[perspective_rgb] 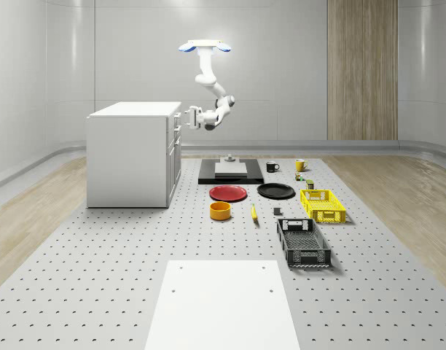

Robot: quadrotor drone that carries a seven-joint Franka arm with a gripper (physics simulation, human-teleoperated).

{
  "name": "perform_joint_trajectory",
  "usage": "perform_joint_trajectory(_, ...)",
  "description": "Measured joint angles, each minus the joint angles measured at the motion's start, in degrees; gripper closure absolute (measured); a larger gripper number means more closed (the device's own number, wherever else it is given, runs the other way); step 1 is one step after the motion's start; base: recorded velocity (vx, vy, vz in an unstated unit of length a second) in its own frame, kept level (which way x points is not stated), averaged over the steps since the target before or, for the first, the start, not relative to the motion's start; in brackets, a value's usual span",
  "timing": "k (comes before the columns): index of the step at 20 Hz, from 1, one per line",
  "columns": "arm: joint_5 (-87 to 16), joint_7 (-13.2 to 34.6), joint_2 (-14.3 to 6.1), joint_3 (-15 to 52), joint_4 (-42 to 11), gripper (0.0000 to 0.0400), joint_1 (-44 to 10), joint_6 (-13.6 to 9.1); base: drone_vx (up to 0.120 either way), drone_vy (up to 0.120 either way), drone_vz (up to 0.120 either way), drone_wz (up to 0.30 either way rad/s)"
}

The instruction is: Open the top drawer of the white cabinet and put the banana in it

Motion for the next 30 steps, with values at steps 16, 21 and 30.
perform_joint_trajectory(16, 5.31, -3.67, 2.55, 3.43, -1.76, 0.0000, 0.52, 3.26, 0.000, 0.000, 0.000, 0.000)
perform_joint_trajectory(21, 7.12, -4.72, 3.59, 4.63, -1.92, 0.0000, 0.57, 4.00, 0.000, 0.000, 0.000, 0.000)
perform_joint_trajectory(30, 9.36, -5.80, 5.02, 6.31, -1.81, 0.0000, -0.08, 4.19, 0.000, 0.000, 0.000, 0.000)
